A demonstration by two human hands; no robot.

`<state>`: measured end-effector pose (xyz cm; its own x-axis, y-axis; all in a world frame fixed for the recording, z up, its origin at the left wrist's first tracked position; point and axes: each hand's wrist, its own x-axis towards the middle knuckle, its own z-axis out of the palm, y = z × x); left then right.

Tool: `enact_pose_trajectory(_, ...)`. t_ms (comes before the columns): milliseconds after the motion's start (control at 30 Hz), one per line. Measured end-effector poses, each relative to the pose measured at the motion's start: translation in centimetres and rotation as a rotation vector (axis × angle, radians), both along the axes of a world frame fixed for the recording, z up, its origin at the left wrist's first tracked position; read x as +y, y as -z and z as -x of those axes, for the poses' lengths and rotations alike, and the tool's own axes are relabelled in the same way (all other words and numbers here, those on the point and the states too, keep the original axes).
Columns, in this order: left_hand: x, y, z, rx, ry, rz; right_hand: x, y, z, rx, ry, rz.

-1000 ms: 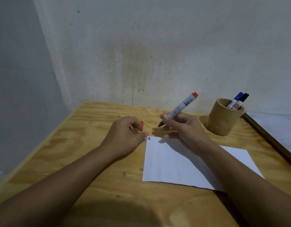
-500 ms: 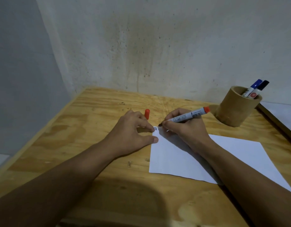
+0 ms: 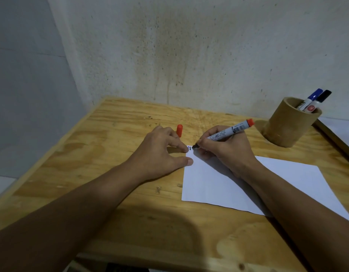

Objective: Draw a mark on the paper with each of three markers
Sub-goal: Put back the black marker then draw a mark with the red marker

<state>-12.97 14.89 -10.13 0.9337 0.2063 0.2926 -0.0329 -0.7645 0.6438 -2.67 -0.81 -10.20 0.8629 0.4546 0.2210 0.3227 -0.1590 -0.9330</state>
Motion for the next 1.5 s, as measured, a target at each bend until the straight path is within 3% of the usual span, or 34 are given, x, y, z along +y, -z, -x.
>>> enact_pose_trajectory(700, 0.2, 0.3, -0.2, -0.02, -0.001, -0.029, -0.1, 0.0, 0.0, -0.013, -0.042, 0.046)
enact_pose_trajectory(833, 0.2, 0.3, -0.3, -0.007, -0.002, -0.014, -0.2, -0.1, 0.2, 0.016, -0.013, -0.035)
enact_pose_trajectory(1000, 0.4, -0.6, -1.6, -0.095, -0.143, 0.146, -0.4, -0.5, 0.3, 0.119, 0.022, -0.208)
enact_pose_trajectory(1233, 0.9, -1.5, -4.1, 0.012, -0.135, 0.069, -1.3, -2.9, 0.3, 0.263, -0.037, -0.389)
enact_pose_trajectory(1300, 1.0, -1.6, -4.4, -0.012, -0.161, 0.264, -1.9, -4.0, 0.1, 0.308, -0.041, -0.443)
enact_pose_trajectory(1400, 0.3, -3.0, -4.0, -0.008, -0.136, 0.887, -2.7, -5.4, 0.3, 0.265, 0.007, -0.409)
enact_pose_trajectory(1500, -0.3, -4.5, -3.7, 0.004, -0.054, 1.147, -3.5, -6.3, 0.6, 0.173, 0.045, -0.342)
